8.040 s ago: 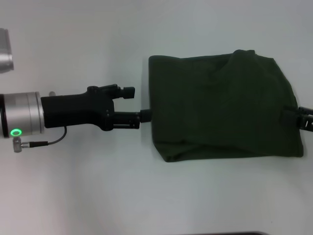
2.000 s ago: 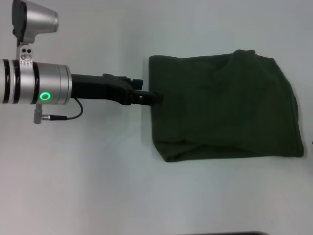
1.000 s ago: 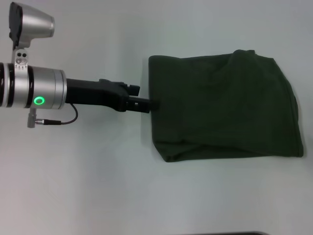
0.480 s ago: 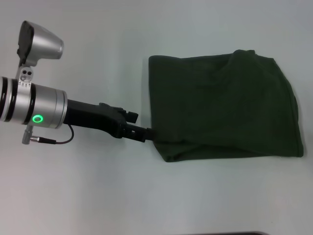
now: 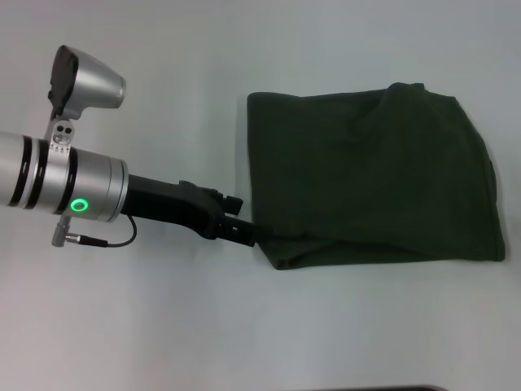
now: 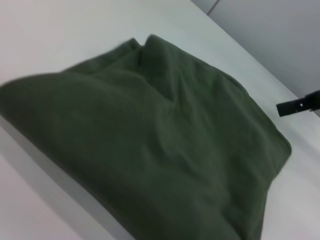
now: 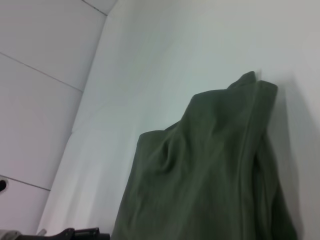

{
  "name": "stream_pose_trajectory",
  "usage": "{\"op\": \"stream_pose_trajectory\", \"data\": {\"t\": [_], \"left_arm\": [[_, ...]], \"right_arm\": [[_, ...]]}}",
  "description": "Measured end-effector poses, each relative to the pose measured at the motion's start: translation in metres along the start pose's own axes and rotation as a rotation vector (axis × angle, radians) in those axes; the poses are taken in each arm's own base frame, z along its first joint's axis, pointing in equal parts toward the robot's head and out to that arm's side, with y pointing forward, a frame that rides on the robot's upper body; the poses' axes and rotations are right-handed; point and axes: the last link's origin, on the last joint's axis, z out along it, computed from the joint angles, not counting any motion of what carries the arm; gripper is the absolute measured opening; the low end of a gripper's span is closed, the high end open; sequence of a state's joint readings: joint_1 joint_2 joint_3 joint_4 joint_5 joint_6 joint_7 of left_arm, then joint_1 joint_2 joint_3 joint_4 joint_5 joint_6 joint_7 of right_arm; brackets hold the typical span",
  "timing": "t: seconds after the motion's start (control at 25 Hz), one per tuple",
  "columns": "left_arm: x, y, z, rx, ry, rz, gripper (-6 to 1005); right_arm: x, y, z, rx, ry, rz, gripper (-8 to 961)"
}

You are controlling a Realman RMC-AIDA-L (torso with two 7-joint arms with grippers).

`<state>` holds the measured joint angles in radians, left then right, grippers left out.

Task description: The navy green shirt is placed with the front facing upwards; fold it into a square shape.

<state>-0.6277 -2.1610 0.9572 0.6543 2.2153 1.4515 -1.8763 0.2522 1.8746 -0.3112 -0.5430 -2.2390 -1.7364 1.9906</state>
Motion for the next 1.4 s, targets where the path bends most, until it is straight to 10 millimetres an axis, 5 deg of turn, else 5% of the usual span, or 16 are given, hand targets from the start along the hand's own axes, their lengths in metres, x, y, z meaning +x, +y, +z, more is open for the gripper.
{"op": "stream_pose_trajectory", "data": {"t": [1.4], "left_arm": [[0.020, 0.001, -0.023, -0.010, 0.106, 0.034, 917]], "right_arm": [[-0.012, 0.030, 0.030, -0.182, -0.088, -0.328, 844]]}}
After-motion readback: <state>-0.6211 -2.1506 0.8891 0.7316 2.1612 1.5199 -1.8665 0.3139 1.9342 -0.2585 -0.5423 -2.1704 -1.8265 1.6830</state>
